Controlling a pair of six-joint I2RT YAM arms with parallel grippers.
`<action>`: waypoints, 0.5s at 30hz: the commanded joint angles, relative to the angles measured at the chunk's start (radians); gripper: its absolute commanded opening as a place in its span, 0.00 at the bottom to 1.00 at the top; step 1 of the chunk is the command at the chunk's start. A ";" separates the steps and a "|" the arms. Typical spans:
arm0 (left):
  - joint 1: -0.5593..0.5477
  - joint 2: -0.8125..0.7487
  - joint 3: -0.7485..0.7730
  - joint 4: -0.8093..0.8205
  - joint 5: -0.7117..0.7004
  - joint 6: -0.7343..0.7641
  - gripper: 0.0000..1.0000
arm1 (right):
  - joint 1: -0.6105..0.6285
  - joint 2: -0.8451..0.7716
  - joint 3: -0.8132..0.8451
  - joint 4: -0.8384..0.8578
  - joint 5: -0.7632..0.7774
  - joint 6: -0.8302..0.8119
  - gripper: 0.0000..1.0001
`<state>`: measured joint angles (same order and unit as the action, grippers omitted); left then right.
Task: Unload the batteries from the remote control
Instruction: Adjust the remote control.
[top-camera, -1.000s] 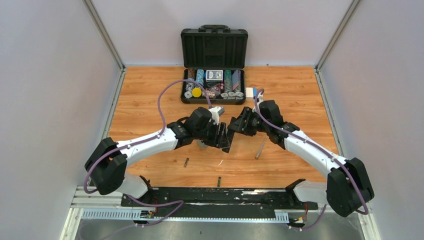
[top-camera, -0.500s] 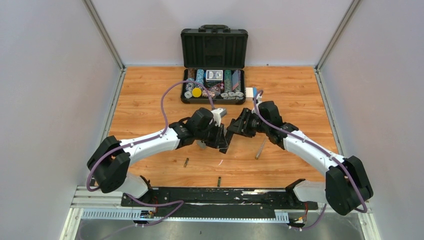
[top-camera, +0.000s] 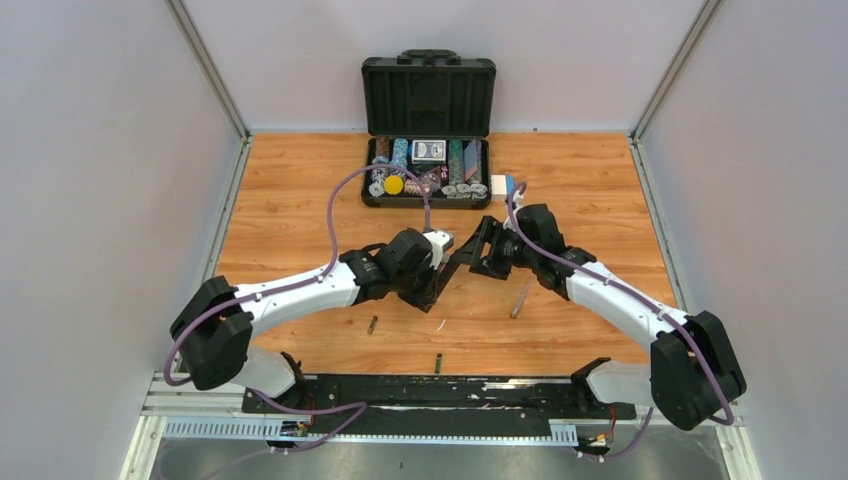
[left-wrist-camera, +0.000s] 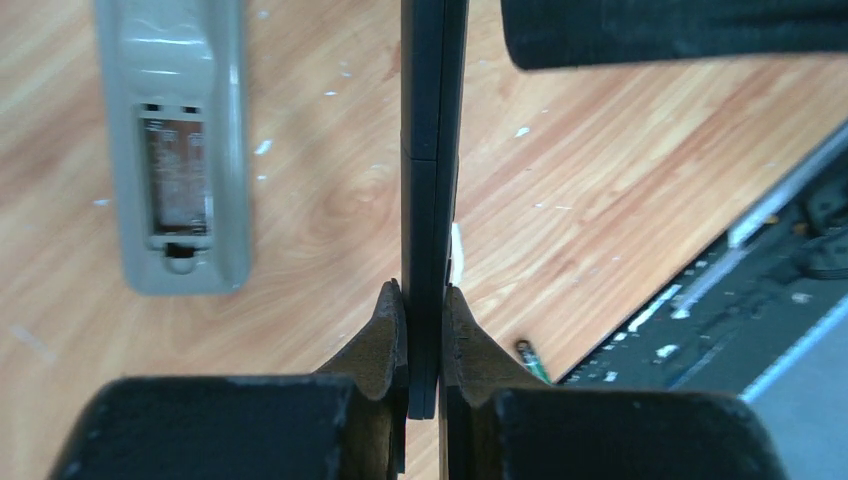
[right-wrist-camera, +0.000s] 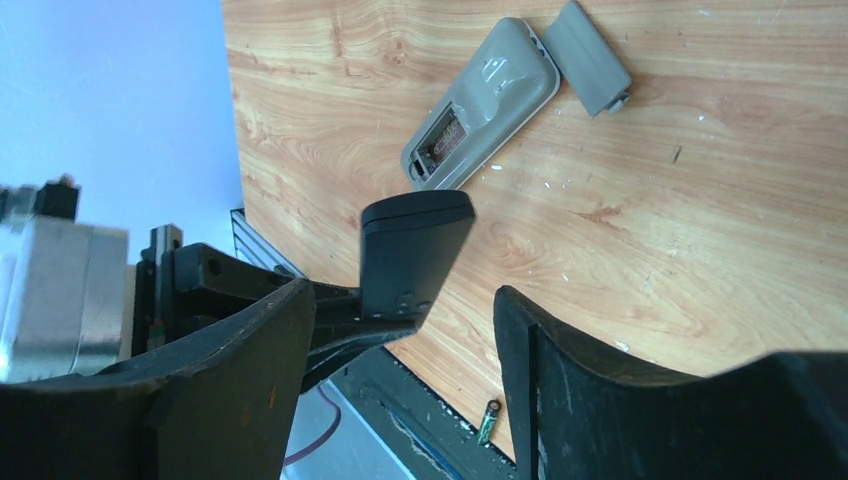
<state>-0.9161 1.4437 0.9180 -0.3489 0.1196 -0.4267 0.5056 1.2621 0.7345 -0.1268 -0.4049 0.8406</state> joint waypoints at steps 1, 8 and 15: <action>-0.044 -0.072 0.050 -0.052 -0.208 0.122 0.00 | -0.018 0.006 0.046 -0.029 -0.030 0.065 0.66; -0.131 -0.098 0.048 -0.066 -0.418 0.225 0.00 | -0.024 0.085 0.095 -0.081 -0.129 0.149 0.60; -0.193 -0.069 0.073 -0.095 -0.544 0.257 0.00 | -0.022 0.057 0.090 -0.087 -0.127 0.181 0.60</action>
<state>-1.0748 1.3827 0.9283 -0.4549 -0.3038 -0.2253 0.4831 1.3430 0.7940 -0.2047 -0.5262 0.9749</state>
